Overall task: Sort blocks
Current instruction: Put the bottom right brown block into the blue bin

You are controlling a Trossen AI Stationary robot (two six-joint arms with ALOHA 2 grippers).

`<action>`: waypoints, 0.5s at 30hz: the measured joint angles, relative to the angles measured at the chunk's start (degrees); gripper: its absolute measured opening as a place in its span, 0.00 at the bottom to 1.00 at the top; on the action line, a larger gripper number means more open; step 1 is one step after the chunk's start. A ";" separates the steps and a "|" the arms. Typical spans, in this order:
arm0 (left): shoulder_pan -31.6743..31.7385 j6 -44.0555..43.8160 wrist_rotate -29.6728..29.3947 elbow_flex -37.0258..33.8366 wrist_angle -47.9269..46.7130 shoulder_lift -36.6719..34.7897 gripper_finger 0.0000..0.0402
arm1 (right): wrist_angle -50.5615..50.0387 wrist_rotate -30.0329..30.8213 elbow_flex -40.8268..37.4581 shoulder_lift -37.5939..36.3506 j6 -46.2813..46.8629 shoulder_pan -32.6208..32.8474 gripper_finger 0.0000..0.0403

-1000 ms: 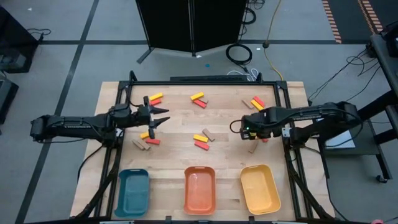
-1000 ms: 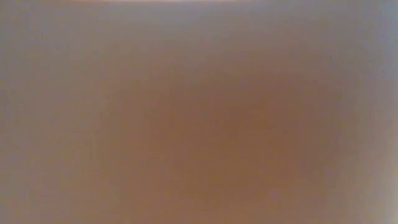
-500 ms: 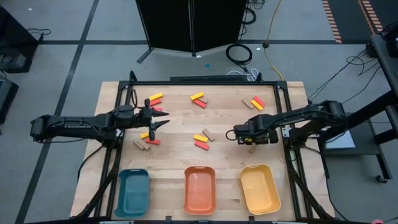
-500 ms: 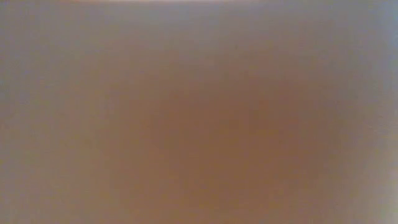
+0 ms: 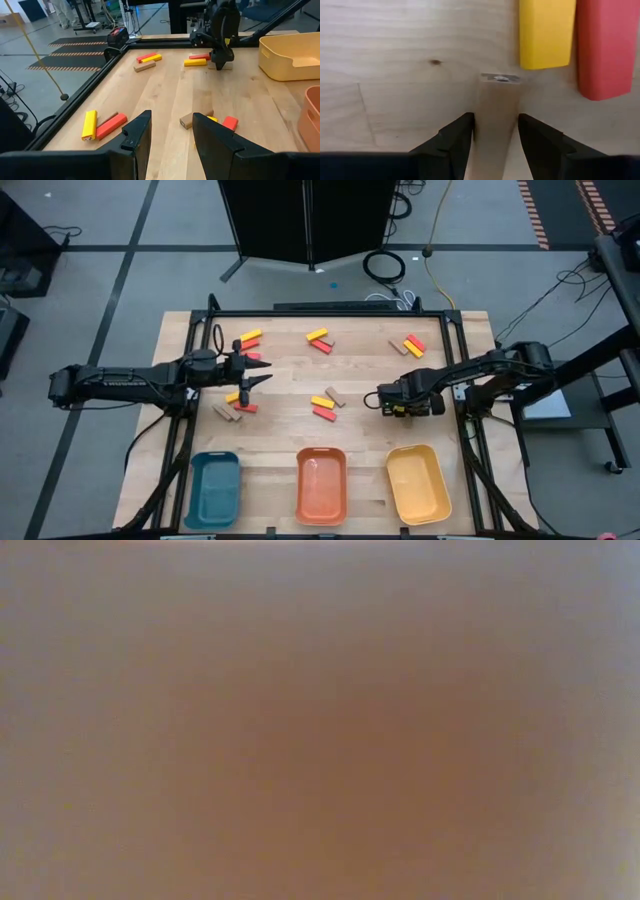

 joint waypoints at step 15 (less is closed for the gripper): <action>0.00 0.02 0.00 0.00 0.53 0.00 0.35 | -1.08 2.93 4.15 0.46 -8.87 1.84 0.18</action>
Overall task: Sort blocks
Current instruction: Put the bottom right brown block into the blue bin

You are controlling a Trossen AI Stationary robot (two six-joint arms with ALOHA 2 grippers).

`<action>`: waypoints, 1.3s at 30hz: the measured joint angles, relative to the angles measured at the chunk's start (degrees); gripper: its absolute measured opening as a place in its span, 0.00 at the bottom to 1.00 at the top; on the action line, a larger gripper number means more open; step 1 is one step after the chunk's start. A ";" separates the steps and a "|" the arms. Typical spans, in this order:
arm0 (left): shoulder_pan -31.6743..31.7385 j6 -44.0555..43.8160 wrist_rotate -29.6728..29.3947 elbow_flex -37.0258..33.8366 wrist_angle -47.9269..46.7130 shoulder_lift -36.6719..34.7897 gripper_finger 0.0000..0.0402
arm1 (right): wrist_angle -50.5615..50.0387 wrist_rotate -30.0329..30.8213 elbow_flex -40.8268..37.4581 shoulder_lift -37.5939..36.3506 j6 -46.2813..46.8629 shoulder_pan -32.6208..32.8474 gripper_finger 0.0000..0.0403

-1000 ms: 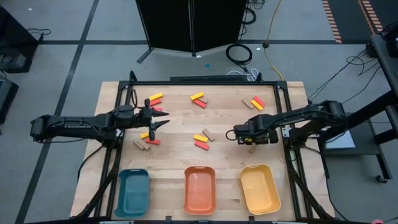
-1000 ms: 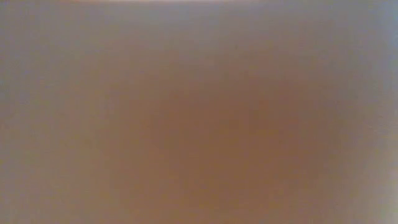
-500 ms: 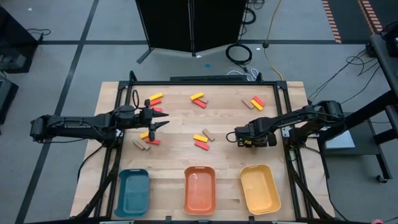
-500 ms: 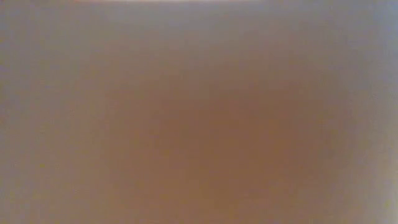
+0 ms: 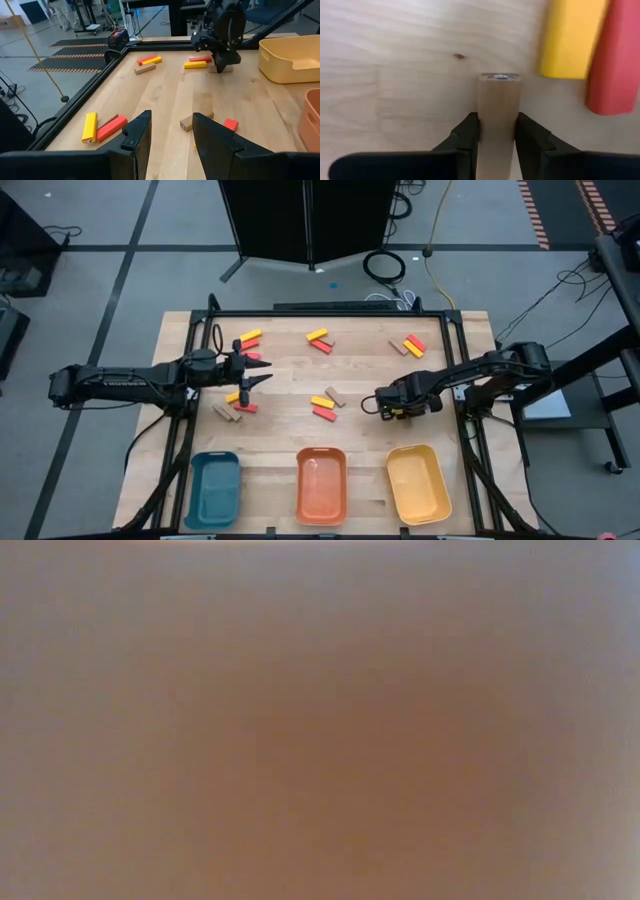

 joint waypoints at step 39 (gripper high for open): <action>0.11 0.07 -14.77 -5.25 -8.79 -33.14 0.35 | 69.21 -16.95 43.46 34.17 -97.77 3.16 0.18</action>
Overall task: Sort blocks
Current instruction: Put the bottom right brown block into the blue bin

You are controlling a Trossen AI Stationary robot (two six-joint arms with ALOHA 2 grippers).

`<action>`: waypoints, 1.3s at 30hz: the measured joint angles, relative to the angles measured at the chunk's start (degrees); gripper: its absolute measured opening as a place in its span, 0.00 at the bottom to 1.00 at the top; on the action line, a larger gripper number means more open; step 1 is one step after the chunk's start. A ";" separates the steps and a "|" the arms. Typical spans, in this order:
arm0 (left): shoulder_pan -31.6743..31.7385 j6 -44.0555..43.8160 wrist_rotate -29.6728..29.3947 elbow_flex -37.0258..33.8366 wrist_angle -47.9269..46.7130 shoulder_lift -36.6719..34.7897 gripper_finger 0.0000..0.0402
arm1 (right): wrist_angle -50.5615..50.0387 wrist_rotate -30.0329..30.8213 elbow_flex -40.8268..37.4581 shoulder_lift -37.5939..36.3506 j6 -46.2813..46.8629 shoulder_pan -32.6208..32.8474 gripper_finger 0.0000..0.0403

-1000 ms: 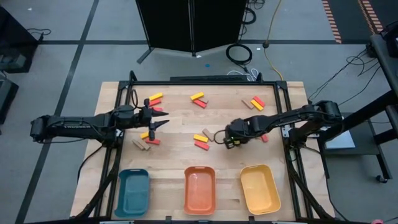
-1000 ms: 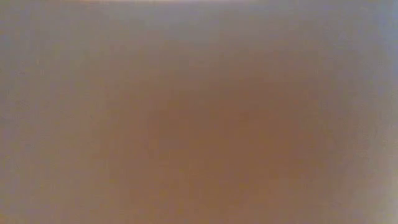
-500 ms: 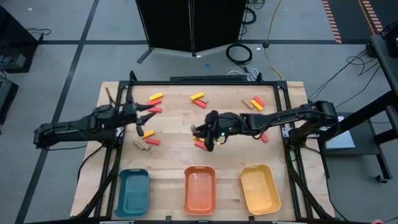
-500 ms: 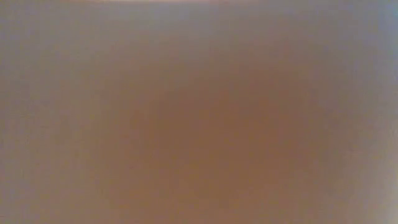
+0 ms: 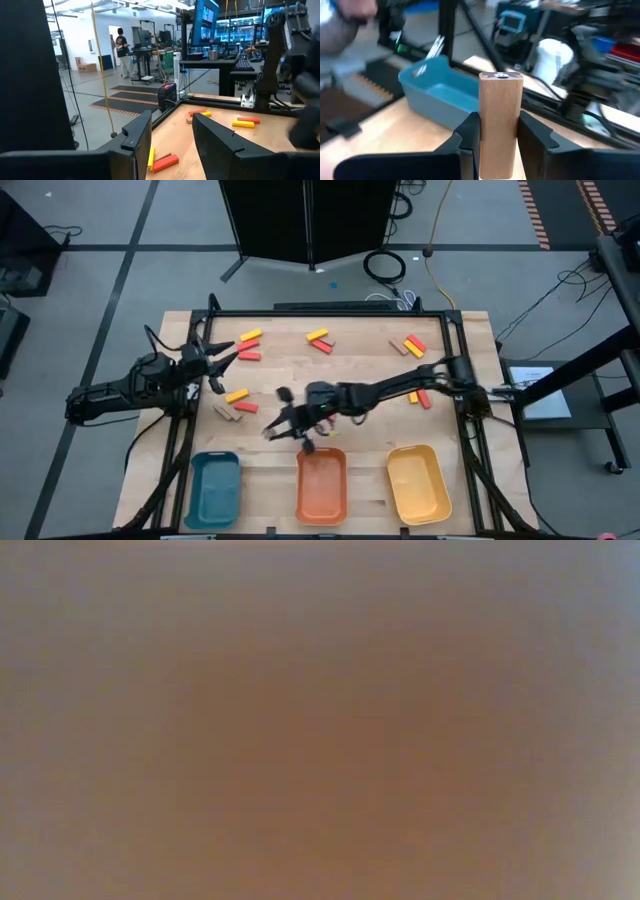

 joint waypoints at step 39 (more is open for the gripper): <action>0.00 -0.17 -0.68 -0.02 0.26 0.01 0.35 | 10.04 -6.61 41.97 33.89 13.52 2.23 0.20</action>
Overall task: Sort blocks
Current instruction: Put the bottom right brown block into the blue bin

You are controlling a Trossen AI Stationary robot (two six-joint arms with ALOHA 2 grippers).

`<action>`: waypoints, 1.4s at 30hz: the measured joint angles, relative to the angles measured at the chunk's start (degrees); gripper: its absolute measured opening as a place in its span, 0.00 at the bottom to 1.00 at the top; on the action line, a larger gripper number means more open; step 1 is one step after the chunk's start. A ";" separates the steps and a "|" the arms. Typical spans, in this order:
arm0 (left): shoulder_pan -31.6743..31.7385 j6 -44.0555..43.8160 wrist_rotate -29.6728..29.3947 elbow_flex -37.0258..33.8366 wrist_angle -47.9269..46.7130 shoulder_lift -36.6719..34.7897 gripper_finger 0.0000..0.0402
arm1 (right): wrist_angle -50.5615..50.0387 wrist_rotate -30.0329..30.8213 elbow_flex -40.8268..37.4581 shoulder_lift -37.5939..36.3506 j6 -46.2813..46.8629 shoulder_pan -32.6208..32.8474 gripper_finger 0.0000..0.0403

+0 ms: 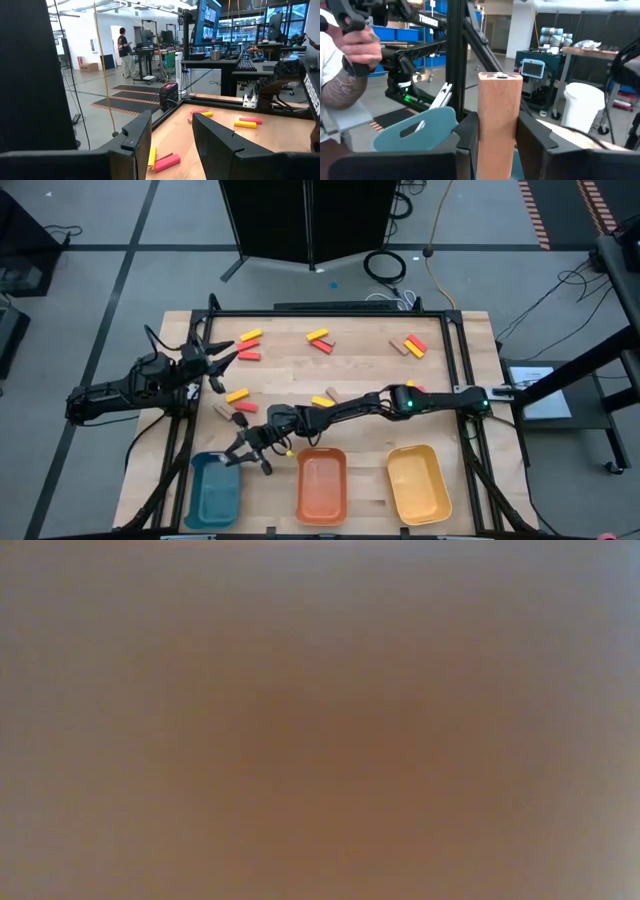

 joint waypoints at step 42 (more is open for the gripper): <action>-0.04 -0.99 1.11 0.02 2.53 0.02 0.35 | 4.75 3.09 0.70 5.29 6.95 0.28 0.22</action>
